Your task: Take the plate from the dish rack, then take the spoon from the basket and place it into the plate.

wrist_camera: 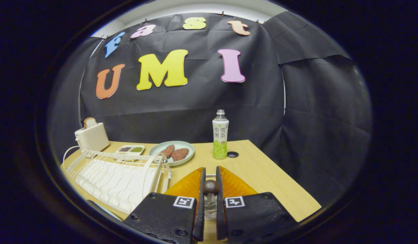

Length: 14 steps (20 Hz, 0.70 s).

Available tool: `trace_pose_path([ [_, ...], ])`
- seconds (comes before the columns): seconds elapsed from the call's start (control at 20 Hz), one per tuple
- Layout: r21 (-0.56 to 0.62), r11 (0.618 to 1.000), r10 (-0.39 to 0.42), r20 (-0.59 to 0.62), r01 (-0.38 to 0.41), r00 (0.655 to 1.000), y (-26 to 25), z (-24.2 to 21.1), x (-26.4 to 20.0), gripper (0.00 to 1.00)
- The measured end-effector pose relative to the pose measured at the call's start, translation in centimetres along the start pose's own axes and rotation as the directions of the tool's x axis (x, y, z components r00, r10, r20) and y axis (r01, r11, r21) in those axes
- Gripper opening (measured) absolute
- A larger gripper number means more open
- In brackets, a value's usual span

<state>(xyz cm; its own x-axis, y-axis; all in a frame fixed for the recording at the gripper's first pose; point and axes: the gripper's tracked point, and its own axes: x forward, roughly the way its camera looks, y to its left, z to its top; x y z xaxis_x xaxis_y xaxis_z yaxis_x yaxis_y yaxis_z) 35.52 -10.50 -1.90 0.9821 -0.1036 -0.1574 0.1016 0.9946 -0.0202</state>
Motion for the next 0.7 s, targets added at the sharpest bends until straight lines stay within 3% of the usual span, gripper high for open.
trace_pose_path([
  [0.35,-0.026,0.998,-0.048,0.122,0.052,0.991,-0.3,7.0,-3.9,0.19],
  [0.7,-0.086,0.996,0.027,0.181,-0.011,0.983,4.7,9.1,-10.6,0.19],
])
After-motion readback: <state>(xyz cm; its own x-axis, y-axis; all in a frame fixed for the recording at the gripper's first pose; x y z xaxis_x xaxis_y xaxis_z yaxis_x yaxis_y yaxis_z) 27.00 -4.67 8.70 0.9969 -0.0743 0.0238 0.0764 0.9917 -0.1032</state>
